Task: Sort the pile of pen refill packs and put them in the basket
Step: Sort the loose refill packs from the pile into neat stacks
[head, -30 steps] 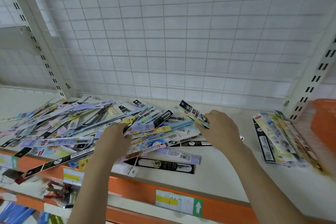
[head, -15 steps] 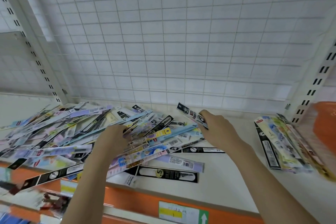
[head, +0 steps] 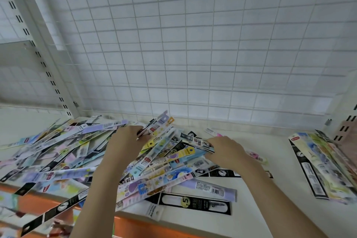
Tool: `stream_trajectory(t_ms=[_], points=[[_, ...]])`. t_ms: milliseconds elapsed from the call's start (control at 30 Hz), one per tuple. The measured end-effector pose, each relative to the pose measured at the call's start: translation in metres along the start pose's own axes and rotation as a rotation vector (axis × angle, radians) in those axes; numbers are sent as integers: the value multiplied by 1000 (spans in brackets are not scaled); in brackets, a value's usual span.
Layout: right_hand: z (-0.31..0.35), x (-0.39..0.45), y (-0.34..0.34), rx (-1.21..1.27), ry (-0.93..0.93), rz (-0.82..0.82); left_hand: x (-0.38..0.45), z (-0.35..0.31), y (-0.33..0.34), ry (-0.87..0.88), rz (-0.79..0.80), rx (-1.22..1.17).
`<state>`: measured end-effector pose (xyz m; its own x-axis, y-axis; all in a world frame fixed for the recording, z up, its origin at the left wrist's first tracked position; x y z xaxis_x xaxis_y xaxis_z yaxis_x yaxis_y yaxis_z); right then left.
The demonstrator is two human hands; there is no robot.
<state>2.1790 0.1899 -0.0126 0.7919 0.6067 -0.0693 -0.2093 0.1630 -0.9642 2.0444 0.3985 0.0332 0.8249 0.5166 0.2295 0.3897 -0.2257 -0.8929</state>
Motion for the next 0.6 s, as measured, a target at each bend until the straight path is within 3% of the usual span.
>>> stream_trajectory(t_ms=[267, 400, 600], points=[[-4, -1, -11, 0, 11, -64, 6, -7, -5, 32, -13, -176], [-16, -6, -25, 98, 44, -129, 2, -18, -14, 57, -101, -273], [-24, -19, -39, 253, 83, -253, -6, -37, -19, 46, -65, -452]])
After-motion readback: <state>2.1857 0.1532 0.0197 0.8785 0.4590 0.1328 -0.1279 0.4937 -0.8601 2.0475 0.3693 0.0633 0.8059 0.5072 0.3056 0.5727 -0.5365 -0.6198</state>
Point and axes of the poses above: each hand's wrist, its own x-axis towards the middle knuckle, its own y-axis out of the palm, z = x × y, the point moved 1 cm from there along x, towards the middle knuckle, and after that the axes turned 1 degree about y, right-handed, at the moved point
